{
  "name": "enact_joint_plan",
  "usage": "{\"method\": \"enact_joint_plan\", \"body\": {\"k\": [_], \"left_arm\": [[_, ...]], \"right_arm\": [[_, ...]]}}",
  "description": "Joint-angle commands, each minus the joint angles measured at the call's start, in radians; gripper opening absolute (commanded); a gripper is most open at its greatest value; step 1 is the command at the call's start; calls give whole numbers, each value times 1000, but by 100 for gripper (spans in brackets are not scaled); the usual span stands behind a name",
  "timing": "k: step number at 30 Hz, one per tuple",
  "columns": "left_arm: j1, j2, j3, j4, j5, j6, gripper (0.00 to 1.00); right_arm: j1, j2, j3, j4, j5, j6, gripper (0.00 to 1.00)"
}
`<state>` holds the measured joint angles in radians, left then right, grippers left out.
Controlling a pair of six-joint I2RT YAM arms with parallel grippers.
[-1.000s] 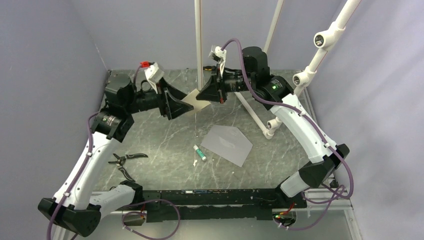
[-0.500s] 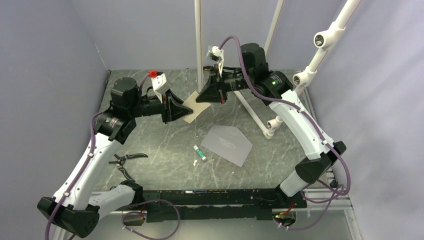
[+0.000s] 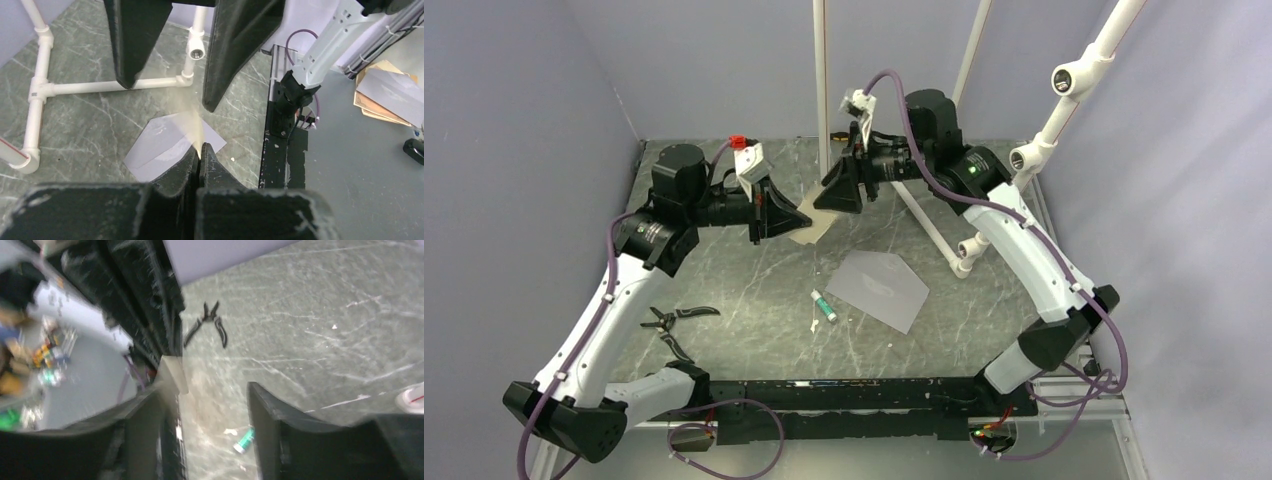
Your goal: Place the letter into the envelope and seal it
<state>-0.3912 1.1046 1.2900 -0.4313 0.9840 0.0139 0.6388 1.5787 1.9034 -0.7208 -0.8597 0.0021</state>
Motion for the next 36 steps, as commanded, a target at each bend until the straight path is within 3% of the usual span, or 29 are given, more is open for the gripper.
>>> {"method": "enact_joint_plan", "body": {"k": [1,3,6,9,15,19,28,33,36], "left_arm": [[-3,-40,7,107,-106,-87,2],[-3,-70,-27,217,-162,-171,3],[-3,-99,-50,365,-191,-303,3],[-3,-109,-61,501,-204,-448,3],[-3,-96,-71,630,-245,-640,2],[-3,-83,-56,613,-298,-689,3],[-4,-79,-85,698,-384,-828,3],[-3,-74,-86,697,-367,-835,3],[-3,-71,-91,719,-346,-846,3]], "right_arm": [[-20,-132,-148,332,213,256,76],[-25,-201,-267,505,268,399,88],[-24,-296,-418,741,402,570,99],[-24,-332,-489,857,459,705,100],[-17,-290,-503,1098,307,880,98],[2,-253,-476,1188,236,928,90],[30,-248,-501,1245,235,930,63],[37,-237,-479,1203,255,905,36],[38,-228,-457,1144,277,874,29]]}}
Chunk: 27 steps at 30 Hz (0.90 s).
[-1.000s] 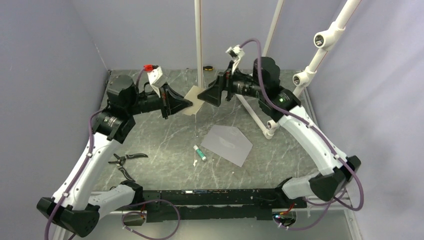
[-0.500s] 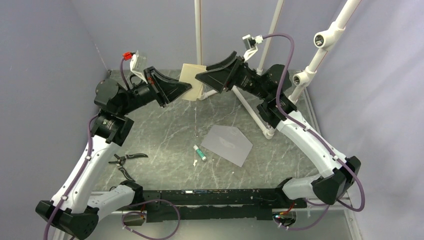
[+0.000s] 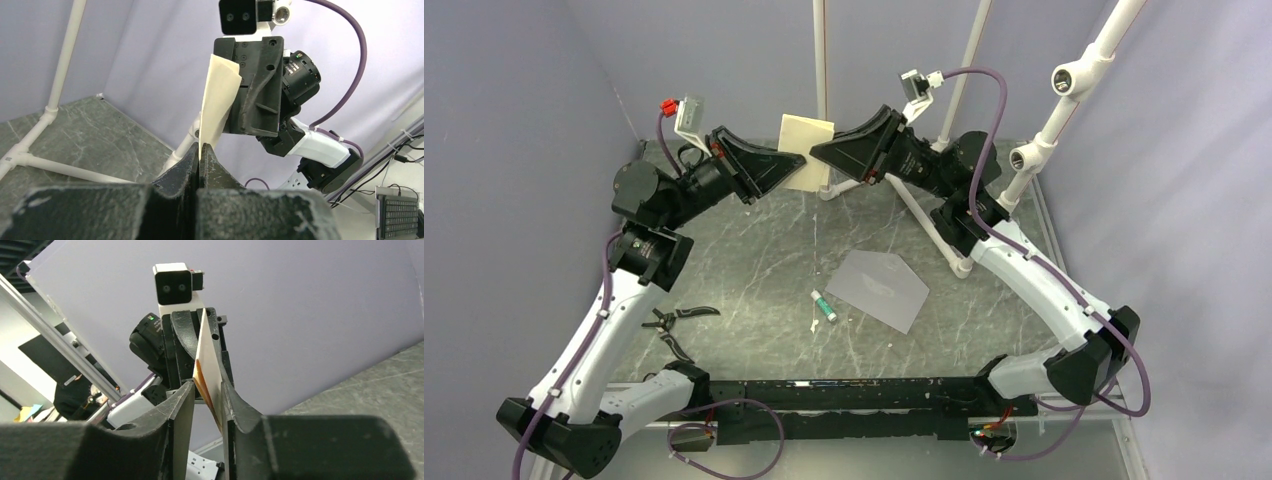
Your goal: Place the letter into the envelope and seal it
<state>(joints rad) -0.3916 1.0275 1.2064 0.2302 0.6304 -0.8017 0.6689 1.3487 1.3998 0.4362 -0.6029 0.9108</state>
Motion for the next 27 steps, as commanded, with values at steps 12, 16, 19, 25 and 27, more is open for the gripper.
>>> {"method": "enact_joint_plan", "body": {"k": [12,16,19,25,27], "left_arm": [[-3,-34,-36,-549,-166,347,67],[-3,-25,-157,-669,-301,347,80],[-3,31,-226,-686,-277,297,84],[-33,194,-301,-609,-212,196,84],[-53,276,-283,-590,-192,184,83]], "right_arm": [[8,32,134,-751,482,-473,0],[5,87,82,-968,633,-579,0],[-4,137,42,-1073,613,-584,0],[-51,208,-61,-1127,539,-539,0],[-76,239,-81,-1157,537,-535,0]]}}
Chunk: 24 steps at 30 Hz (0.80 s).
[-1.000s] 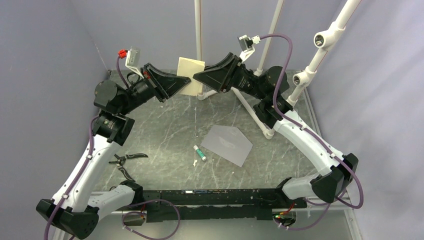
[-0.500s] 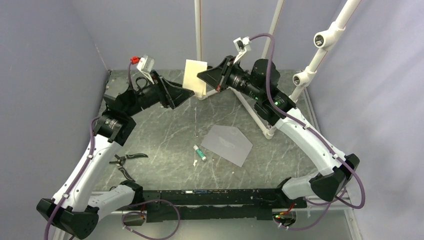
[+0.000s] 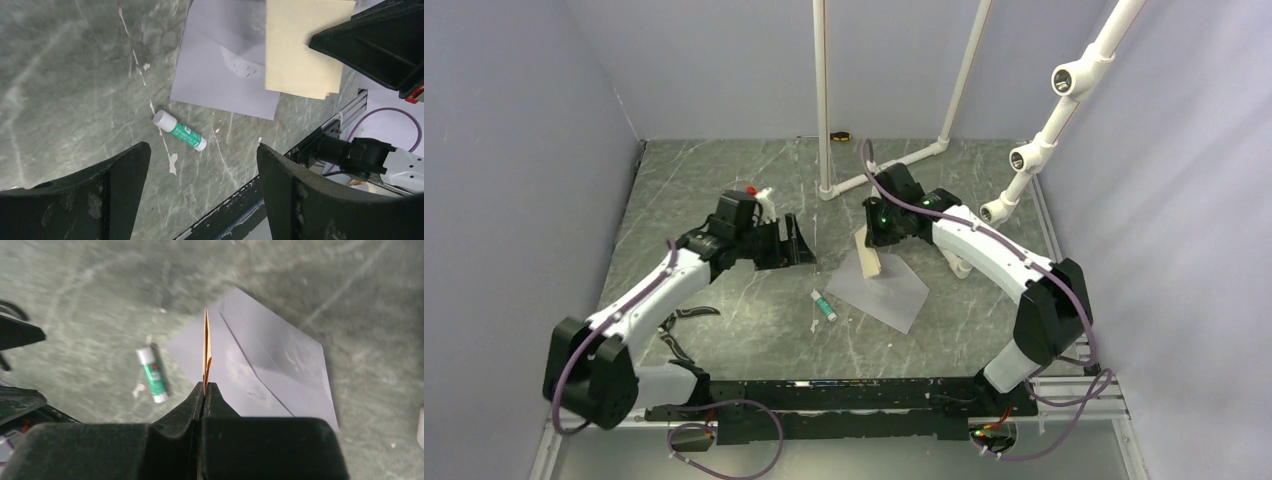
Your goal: Place the letter into the envelope and seal it
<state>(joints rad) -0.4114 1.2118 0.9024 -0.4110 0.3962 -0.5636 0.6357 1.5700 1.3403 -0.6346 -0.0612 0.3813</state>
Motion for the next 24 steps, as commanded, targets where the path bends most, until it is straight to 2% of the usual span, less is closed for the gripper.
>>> {"method": "enact_joint_plan", "body": {"k": [1,3,5,7,9,17,24], "left_arm": [[-46,132,37,61,53,-54,82],[-73,215,82,84,96,-46,77],[-86,298,138,118,213,-27,66],[-104,367,204,97,230,3,56],[-121,423,268,72,227,29,51],[-190,617,330,101,191,-2,45],[-248,714,350,66,74,36,42]], "right_arm": [[-54,32,-33,-103,-3,-5,0],[-72,56,-48,-147,17,-3,0],[-79,69,-60,-188,33,-9,0],[-79,75,-72,-213,37,-15,0],[-79,80,-75,-236,50,-14,0],[-80,110,-96,-293,222,36,0],[-103,90,-105,-261,187,45,0]]}}
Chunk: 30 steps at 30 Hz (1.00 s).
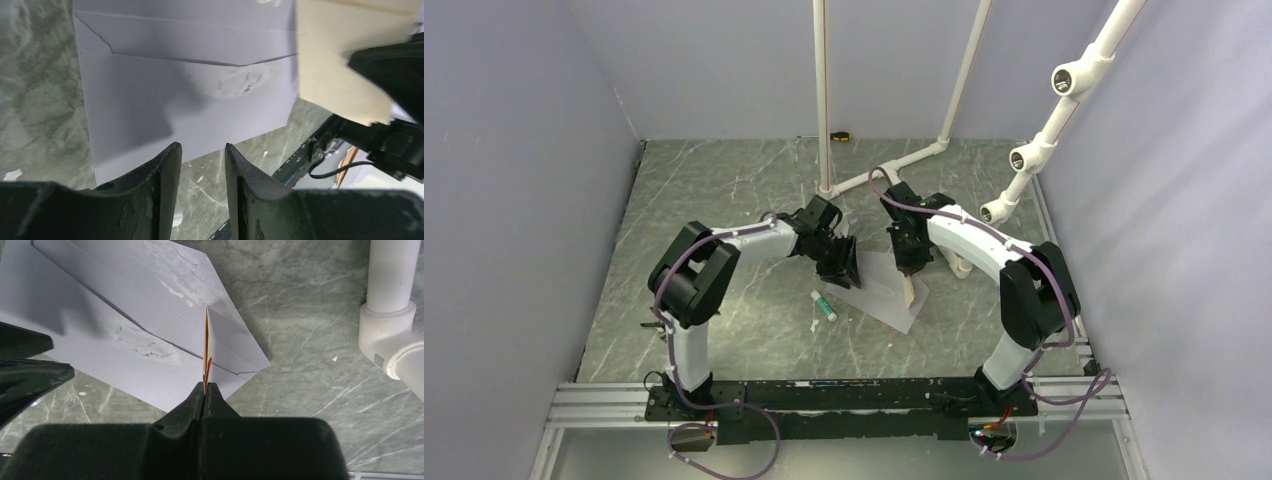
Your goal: Place the letter into the envelope and seal it
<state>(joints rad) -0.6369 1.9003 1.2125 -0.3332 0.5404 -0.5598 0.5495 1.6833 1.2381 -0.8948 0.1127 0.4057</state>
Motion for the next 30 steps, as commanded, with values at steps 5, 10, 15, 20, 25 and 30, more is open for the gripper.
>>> {"method": "enact_joint_plan", "body": {"k": [5,10,15,20,25,30], "left_arm": [[-27,50,40,-80,-193,77,43],[-24,92,64,-130,-296,161,40],[-5,145,112,-135,-330,212,37],[14,221,207,-188,-480,181,36],[29,255,268,-170,-514,122,38],[29,231,278,-163,-520,123,41]], "right_arm": [[-28,-53,-23,39,-16,11,0],[-36,-84,-49,81,-38,-6,0],[-70,-97,-36,102,-140,-44,0],[-77,-102,-40,162,-293,-129,0],[-77,-76,-7,151,-310,-110,0],[-78,-59,46,150,-253,-59,0]]}}
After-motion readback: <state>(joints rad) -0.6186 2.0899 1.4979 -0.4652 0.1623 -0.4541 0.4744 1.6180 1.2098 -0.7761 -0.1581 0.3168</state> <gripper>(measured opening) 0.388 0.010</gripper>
